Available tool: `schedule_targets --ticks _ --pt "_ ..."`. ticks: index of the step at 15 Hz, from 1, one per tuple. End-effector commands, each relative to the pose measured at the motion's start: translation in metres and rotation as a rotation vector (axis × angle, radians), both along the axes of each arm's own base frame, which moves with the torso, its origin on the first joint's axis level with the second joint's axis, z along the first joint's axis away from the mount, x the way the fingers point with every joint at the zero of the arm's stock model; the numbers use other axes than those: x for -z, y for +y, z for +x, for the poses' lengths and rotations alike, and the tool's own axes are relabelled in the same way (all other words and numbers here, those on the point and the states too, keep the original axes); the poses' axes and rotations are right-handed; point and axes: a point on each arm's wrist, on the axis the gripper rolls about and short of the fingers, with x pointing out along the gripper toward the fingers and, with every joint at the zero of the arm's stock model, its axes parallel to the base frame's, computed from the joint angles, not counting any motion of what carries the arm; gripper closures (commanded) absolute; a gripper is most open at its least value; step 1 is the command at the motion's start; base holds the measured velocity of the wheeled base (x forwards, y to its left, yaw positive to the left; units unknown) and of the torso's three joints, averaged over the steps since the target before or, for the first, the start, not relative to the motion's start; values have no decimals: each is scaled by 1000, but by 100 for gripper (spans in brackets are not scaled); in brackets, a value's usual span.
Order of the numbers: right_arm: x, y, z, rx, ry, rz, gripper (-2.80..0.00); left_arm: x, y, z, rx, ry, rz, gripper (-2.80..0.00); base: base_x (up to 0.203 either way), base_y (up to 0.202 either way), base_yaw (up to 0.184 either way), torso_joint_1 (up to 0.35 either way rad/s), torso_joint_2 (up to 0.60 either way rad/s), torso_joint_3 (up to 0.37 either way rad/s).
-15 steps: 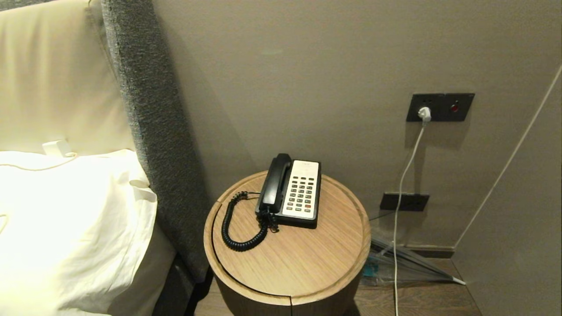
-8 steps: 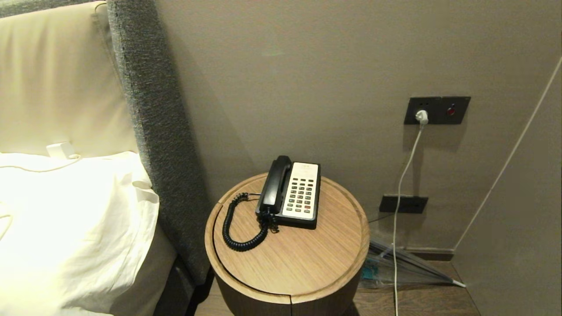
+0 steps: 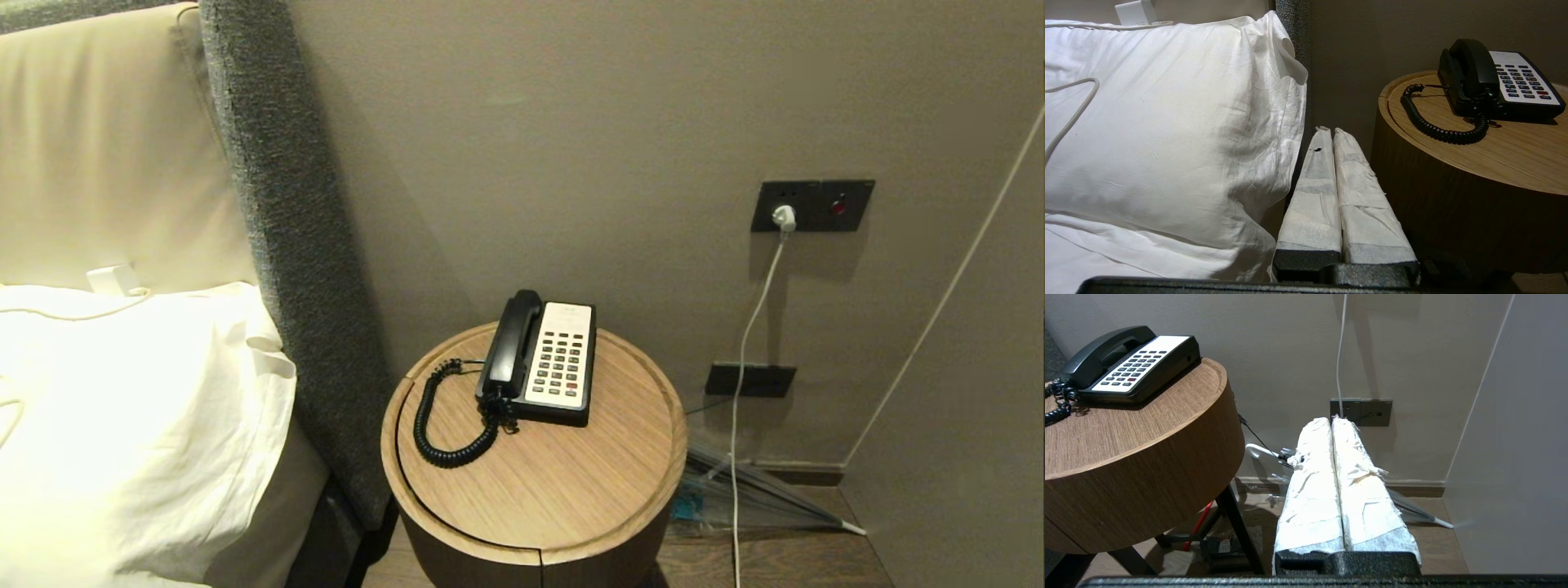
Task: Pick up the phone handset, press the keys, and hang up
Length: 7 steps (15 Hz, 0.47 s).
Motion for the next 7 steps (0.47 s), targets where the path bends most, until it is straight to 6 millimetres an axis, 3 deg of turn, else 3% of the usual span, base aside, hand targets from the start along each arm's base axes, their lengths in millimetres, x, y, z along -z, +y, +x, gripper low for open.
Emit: schedule_targets --ticks 1,7 --pt "5 0 2 1 22 4 0 11 0 3 1 40 0 0 0 0 0 0 0 0" --pt "5 0 2 0 21 4 0 11 0 3 1 40 0 0 0 0 0 0 0 0"
